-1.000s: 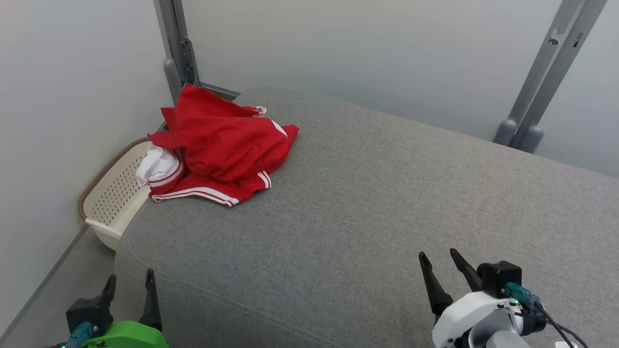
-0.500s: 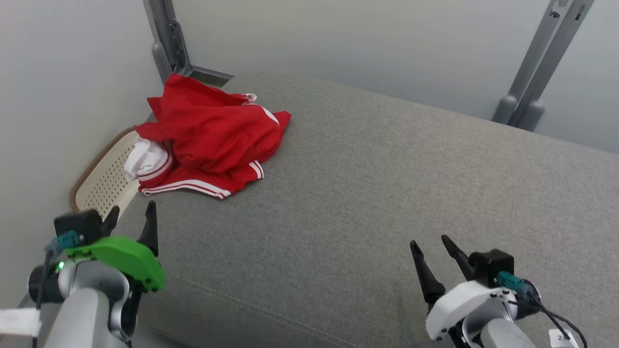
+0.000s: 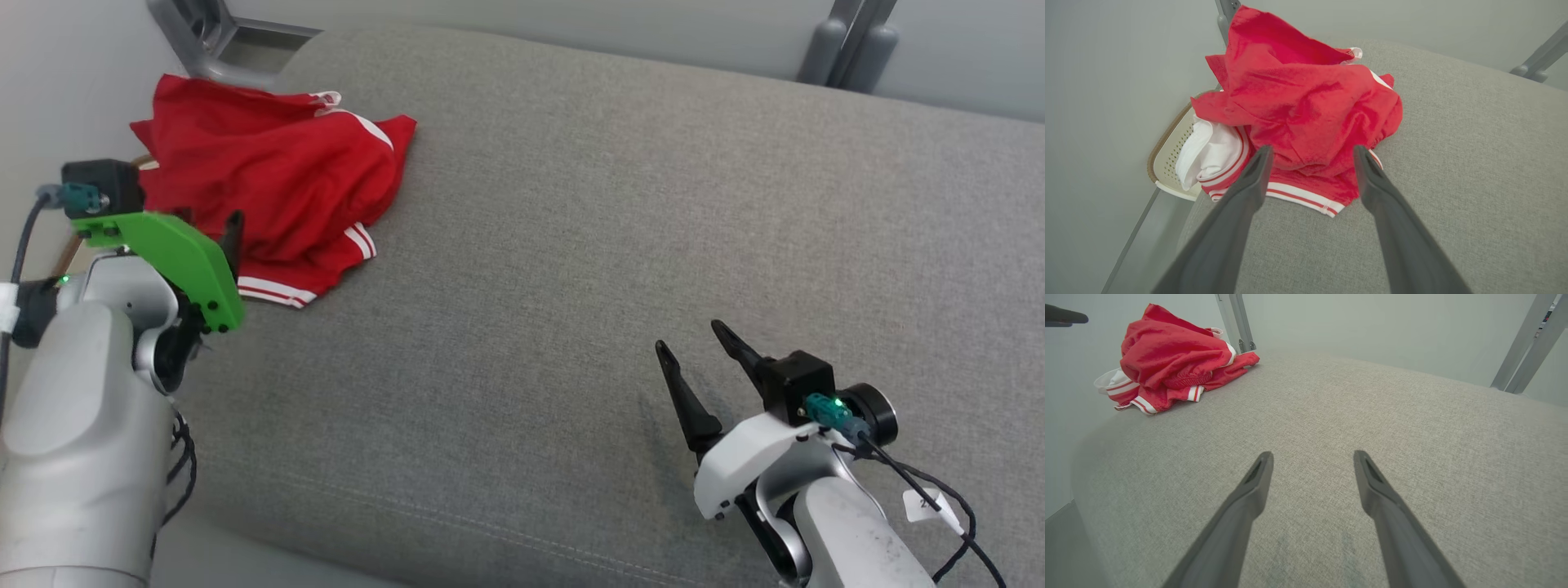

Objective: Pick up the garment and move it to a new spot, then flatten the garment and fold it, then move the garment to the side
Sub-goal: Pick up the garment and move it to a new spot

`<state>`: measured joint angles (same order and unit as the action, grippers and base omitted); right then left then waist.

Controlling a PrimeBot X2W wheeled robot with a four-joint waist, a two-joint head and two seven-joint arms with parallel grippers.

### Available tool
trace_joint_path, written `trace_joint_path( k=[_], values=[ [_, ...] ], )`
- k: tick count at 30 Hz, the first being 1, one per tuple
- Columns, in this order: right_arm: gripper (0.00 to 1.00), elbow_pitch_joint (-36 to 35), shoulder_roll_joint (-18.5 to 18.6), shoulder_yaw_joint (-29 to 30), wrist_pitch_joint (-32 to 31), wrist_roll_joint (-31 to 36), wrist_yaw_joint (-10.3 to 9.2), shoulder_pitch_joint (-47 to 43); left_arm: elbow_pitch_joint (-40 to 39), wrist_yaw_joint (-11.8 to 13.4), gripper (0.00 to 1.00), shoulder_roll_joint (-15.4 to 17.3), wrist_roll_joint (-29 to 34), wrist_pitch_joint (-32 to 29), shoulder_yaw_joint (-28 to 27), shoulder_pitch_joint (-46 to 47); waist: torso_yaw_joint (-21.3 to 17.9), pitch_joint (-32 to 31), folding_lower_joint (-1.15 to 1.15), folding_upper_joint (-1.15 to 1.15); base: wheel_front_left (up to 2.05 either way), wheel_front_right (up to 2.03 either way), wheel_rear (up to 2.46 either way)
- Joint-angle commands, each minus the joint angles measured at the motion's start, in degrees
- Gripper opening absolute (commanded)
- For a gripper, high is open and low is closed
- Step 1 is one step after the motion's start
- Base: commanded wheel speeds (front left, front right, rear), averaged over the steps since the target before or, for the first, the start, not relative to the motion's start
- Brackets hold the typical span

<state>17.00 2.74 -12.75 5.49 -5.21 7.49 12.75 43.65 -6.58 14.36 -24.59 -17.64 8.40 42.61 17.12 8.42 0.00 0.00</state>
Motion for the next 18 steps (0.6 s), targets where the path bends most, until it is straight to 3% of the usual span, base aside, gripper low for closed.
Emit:
trace_joint_path(
  k=[1,10,18],
  values=[
    [1.00,-1.4,0.3,-0.1,-1.0,0.9,0.00,0.9,1.3,0.2,1.00,0.7,0.0,-0.4,-0.2,2.1,-3.7,5.5,0.00,0.00,0.00,0.00,0.00],
    [1.00,-6.6,0.2,0.2,-3.9,3.5,0.00,-0.1,8.4,2.0,1.00,2.5,-0.7,-2.5,-1.1,8.2,-5.0,11.0,0.00,0.00,0.00,0.00,0.00],
    [1.00,-8.9,0.2,1.0,-5.1,4.5,0.00,-0.7,12.5,4.4,1.00,2.9,0.2,-0.9,-0.6,10.5,-4.6,12.8,0.00,0.00,0.00,0.00,0.00]
  ],
)
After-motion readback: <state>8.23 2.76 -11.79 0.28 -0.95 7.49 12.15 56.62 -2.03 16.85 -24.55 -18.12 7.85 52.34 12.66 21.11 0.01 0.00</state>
